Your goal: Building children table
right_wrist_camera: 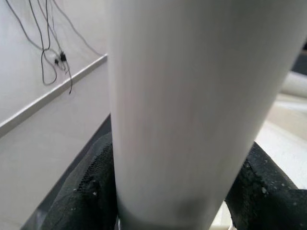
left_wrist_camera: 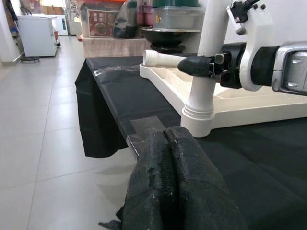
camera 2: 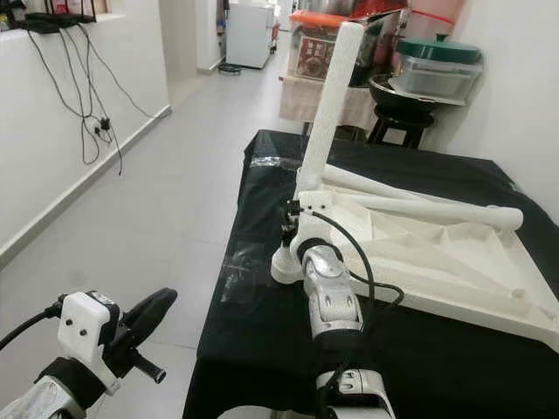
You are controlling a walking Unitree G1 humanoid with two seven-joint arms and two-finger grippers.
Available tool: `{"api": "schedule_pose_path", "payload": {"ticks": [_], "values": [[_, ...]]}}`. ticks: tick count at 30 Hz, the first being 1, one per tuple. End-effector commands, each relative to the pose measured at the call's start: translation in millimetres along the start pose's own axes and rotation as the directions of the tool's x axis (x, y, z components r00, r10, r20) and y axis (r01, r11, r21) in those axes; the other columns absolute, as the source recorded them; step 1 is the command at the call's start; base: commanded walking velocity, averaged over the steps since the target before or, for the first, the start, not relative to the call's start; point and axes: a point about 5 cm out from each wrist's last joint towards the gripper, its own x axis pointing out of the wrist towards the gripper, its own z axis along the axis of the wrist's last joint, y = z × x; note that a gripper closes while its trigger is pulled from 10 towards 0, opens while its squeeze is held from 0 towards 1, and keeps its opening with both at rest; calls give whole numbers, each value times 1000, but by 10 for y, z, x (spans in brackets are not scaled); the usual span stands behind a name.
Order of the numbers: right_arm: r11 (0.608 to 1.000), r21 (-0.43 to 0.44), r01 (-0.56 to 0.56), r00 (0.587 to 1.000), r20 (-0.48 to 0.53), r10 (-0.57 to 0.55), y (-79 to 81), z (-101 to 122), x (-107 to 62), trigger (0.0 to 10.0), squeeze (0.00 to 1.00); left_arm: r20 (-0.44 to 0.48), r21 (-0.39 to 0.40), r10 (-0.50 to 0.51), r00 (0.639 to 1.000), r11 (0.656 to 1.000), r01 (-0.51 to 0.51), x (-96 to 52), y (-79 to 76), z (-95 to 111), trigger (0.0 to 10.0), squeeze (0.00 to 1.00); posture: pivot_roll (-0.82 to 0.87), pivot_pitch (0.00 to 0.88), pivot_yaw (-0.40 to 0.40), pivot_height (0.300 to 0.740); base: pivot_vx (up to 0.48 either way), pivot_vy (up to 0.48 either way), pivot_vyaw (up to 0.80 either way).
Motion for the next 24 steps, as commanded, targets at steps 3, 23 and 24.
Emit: {"api": "schedule_pose_path", "payload": {"ticks": [3, 23, 24], "values": [[1000, 3, -12, 1000, -6, 12, -86, 35, 52, 10000, 1000, -15, -10, 0, 1000, 1000, 0, -1, 7, -32, 10000, 0, 29, 0, -99, 740, 0, 0, 0], [580, 29, -814, 579, -38, 815, 75, 279, 71, 0, 0, -23, -13, -1, 1000, 1000, 1, -10, 6, -43, 10000, 0, 49, 0, -96, 740, 0, 0, 0], [565, 41, -824, 563, -47, 825, 71, 274, 74, 0, 0, -23, -13, -1, 1000, 1000, 1, -11, 3, -45, 10000, 0, 49, 0, -98, 740, 0, 0, 0]]}}
